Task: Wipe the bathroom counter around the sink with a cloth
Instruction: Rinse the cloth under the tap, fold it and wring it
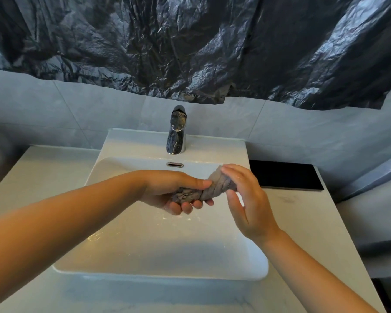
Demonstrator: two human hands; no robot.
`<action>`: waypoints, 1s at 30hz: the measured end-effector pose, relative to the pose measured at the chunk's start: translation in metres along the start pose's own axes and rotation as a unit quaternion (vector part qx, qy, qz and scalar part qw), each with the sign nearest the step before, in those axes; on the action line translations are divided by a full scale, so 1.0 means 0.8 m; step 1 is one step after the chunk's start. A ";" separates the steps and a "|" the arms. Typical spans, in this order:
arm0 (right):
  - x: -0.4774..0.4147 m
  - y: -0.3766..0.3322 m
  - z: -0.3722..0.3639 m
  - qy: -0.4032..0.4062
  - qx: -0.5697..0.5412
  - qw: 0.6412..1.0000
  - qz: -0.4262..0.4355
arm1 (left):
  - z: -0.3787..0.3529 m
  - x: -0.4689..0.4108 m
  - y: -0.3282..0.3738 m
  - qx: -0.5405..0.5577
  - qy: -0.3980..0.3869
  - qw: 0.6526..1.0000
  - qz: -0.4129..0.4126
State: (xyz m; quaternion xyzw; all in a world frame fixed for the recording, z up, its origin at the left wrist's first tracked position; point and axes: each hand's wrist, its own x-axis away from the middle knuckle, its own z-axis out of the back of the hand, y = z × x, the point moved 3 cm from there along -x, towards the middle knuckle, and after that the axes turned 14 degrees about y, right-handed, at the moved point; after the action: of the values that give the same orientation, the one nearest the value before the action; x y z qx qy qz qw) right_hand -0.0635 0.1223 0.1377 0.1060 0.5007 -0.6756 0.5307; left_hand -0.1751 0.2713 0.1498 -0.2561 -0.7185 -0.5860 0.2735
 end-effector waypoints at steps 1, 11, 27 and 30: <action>0.000 -0.003 0.001 0.022 -0.013 1.000 0.010 | -0.006 0.002 0.001 0.000 -0.037 0.999 0.018; -0.001 -0.006 0.008 0.021 -0.092 0.995 -0.031 | -0.057 0.013 -0.002 -0.115 -0.013 0.993 0.031; 0.038 0.026 0.053 -0.088 -0.075 0.927 -0.358 | -0.079 -0.027 -0.009 -0.344 0.279 0.877 -0.188; 0.052 0.026 0.083 -0.068 -0.119 0.899 -0.415 | -0.095 -0.033 -0.006 -0.244 0.224 0.928 -0.174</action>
State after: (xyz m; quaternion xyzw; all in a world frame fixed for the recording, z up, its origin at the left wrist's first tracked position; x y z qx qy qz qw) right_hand -0.0376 0.0454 0.1294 -0.2218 0.5388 -0.7753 0.2440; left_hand -0.1524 0.1949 0.1410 -0.0484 -0.5069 -0.8234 0.2503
